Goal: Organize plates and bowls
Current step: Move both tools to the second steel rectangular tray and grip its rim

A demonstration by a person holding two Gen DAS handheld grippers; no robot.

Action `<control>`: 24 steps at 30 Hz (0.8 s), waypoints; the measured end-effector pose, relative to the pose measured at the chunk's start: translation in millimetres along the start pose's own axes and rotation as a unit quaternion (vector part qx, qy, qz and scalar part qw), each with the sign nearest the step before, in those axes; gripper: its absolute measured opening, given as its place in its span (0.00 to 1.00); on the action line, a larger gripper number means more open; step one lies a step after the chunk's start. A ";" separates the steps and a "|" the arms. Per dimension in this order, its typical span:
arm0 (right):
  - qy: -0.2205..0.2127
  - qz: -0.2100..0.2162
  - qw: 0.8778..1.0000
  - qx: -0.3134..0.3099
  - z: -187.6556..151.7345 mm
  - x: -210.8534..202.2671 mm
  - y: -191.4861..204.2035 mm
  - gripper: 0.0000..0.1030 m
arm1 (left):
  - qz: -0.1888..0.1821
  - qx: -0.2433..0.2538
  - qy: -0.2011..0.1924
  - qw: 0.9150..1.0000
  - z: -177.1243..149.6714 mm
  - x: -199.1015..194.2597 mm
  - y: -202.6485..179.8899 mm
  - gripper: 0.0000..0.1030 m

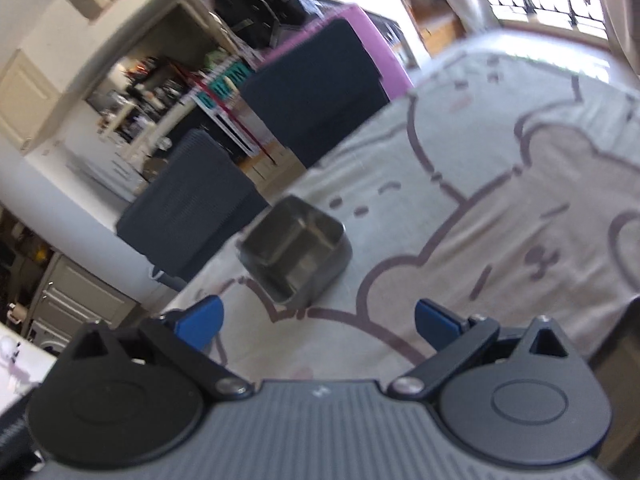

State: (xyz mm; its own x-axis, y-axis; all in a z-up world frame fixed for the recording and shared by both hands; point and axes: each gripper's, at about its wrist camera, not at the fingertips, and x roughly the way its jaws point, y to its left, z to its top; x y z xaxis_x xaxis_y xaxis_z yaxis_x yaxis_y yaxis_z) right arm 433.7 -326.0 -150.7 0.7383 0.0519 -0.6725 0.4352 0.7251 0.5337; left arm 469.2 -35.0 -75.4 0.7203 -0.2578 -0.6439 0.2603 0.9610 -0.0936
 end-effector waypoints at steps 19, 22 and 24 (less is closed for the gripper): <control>0.031 -0.034 0.999 0.029 2.7 93.0 15.0 0.59 | -0.023 -0.006 0.012 1.000 14.1 97.5 -2.3 1.00; 0.028 -0.046 0.999 0.008 0.9 92.5 12.8 0.55 | -0.022 -0.005 0.014 1.000 11.6 100.2 -5.8 1.00; 0.027 -0.051 0.998 0.002 3.4 88.5 9.9 0.49 | -0.020 -0.002 0.012 1.000 9.9 101.2 -8.7 1.00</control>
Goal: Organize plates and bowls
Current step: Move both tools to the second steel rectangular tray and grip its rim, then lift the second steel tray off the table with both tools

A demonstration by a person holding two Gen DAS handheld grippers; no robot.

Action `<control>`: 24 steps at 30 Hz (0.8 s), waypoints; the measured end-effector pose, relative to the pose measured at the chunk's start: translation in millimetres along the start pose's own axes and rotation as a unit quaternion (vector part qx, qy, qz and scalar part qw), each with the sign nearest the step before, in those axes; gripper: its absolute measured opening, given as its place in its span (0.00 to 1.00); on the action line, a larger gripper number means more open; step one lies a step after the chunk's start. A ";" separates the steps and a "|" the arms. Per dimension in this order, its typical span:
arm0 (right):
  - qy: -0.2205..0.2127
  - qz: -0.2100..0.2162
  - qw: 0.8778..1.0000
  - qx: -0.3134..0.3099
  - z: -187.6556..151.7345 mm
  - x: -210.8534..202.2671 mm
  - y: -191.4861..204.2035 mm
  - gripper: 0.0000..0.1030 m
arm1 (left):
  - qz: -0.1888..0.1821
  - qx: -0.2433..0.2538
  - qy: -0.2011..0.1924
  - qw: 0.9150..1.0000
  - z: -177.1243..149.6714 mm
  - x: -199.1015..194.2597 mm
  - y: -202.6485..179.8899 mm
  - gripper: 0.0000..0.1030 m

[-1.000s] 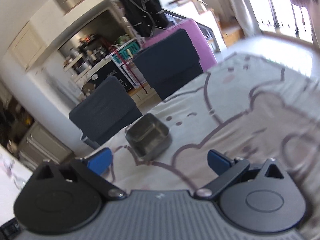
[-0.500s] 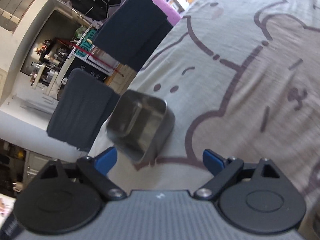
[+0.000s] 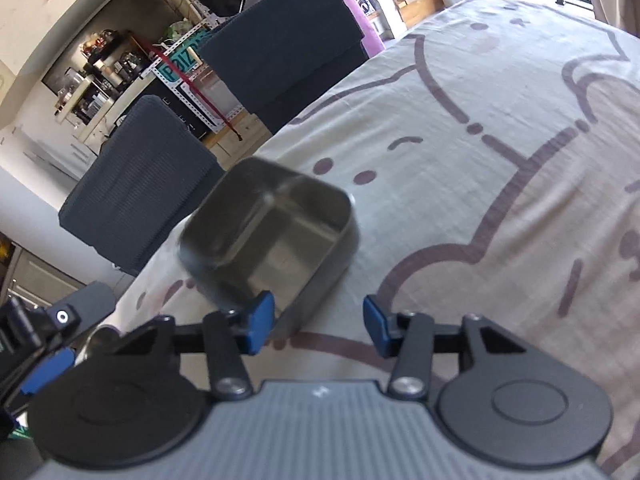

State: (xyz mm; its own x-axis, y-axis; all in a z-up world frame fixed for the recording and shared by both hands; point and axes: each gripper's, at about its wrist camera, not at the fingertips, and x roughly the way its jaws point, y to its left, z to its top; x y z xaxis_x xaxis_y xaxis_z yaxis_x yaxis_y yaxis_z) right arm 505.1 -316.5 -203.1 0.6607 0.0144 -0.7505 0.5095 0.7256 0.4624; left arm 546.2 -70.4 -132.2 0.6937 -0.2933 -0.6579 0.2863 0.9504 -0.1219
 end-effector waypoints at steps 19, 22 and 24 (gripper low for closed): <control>-0.008 0.023 0.994 -0.106 24.8 -7.6 -18.2 0.02 | -0.059 -0.065 0.067 0.994 -18.2 29.0 -3.3 0.33; 0.015 0.037 0.992 -0.117 29.5 -8.4 -20.4 0.02 | -0.066 -0.077 0.075 0.992 -22.8 35.8 -5.1 0.19; 0.025 0.037 0.991 -0.127 33.8 -10.5 -22.0 0.02 | -0.066 -0.081 0.072 0.992 -24.2 37.6 -5.4 0.15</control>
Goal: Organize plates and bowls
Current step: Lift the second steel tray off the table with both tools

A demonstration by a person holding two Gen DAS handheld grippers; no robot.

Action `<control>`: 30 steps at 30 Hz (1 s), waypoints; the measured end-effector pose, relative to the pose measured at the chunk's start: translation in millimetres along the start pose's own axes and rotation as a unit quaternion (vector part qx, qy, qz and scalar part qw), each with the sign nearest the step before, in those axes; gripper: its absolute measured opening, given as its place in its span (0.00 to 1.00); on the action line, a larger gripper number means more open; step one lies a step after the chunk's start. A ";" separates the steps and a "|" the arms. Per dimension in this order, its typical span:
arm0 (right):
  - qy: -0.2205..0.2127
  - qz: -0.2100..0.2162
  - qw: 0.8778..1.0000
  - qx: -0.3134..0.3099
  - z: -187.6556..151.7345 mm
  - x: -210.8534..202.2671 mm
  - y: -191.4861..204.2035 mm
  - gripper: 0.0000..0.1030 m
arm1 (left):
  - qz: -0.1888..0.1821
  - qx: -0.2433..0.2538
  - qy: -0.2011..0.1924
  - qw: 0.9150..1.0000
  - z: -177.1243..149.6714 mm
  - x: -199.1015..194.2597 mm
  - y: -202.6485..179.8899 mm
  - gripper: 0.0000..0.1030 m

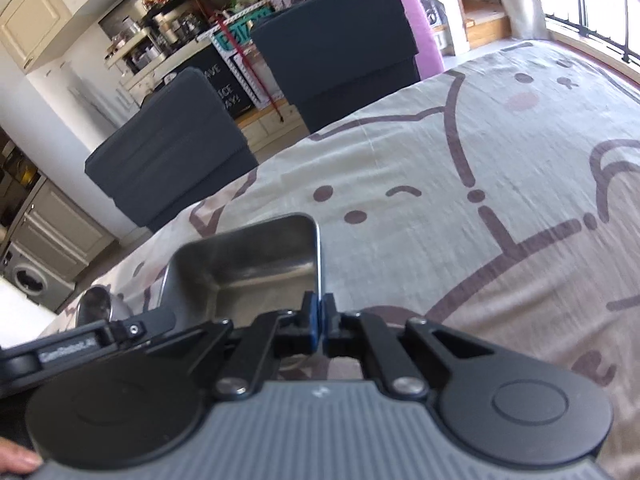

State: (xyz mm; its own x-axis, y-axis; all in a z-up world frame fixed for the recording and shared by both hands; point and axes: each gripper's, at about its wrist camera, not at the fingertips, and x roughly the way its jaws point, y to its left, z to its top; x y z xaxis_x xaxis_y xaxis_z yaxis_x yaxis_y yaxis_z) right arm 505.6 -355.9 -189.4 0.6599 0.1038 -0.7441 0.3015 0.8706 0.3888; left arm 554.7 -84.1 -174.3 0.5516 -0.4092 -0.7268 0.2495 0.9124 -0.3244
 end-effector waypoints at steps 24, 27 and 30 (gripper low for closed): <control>-0.017 0.024 0.997 -0.065 0.4 -13.1 7.3 0.04 | 0.023 0.036 -0.022 0.999 -7.3 -39.1 -19.3 0.02; -0.024 0.036 0.996 -0.079 -0.7 -33.4 9.3 0.04 | 0.021 0.033 -0.032 0.999 -10.1 -60.6 -27.0 0.01; -0.027 0.045 0.994 -0.099 -5.7 -57.6 8.6 0.05 | 0.022 0.038 -0.038 0.998 -15.9 -82.0 -38.6 0.01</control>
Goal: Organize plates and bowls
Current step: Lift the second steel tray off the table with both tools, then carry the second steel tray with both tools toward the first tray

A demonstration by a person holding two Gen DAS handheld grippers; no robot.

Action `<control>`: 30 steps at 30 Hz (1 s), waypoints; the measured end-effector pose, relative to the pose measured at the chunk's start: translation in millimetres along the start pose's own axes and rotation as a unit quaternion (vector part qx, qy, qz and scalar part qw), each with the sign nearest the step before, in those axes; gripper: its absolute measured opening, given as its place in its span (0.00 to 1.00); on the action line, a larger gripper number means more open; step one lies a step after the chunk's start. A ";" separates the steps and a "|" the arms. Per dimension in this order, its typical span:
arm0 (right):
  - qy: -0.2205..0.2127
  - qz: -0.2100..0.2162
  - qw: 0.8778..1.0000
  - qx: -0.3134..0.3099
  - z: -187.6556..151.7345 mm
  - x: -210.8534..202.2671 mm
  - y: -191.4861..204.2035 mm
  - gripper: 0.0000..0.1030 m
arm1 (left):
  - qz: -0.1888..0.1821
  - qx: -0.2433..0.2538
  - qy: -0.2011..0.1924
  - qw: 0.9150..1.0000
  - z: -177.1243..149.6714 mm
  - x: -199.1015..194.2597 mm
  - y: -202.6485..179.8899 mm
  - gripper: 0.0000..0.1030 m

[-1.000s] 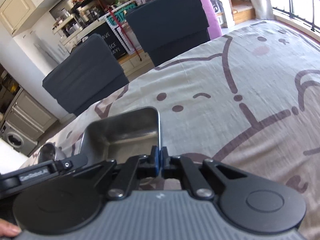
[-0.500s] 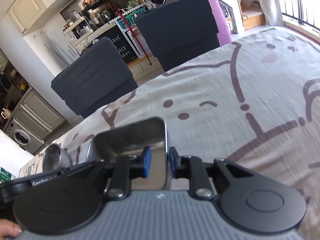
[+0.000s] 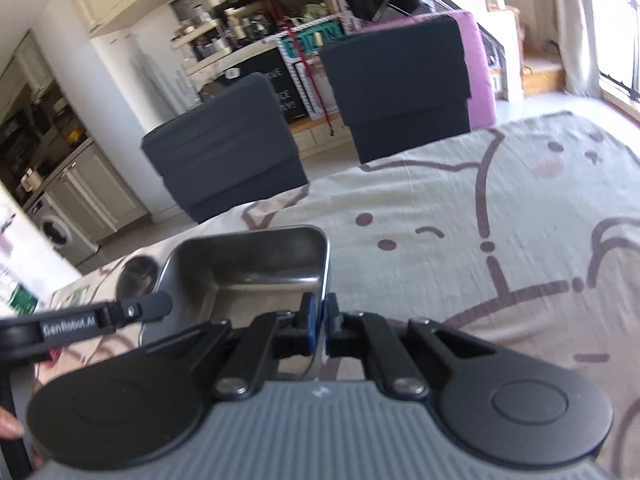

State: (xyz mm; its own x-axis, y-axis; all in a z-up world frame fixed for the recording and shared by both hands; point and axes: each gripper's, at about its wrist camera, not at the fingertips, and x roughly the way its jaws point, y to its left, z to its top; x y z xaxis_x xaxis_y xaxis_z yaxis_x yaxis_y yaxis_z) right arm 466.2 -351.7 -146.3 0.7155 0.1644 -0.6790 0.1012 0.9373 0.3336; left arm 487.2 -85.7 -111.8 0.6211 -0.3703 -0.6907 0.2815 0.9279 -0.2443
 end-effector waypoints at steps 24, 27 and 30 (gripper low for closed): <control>-0.045 -0.029 0.998 -0.036 -66.6 -182.6 -18.1 0.05 | -0.023 0.021 -0.048 0.998 -93.8 -133.9 -98.0 0.02; -0.042 -0.038 0.998 -0.033 -77.8 -190.8 -25.3 0.05 | -0.031 0.014 -0.041 0.999 -106.5 -130.5 -103.6 0.02; -0.043 -0.053 0.997 -0.042 -85.8 -201.8 -31.9 0.05 | -0.041 0.021 -0.038 0.998 -112.8 -129.7 -112.2 0.02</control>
State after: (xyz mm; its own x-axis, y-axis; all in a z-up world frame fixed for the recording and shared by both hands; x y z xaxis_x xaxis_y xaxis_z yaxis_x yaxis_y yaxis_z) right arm 259.4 -388.4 -76.1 0.7606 0.0406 -0.6480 0.1235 0.9708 0.2058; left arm 292.5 -137.0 -71.6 0.6476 -0.4491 -0.6156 0.3639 0.8921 -0.2679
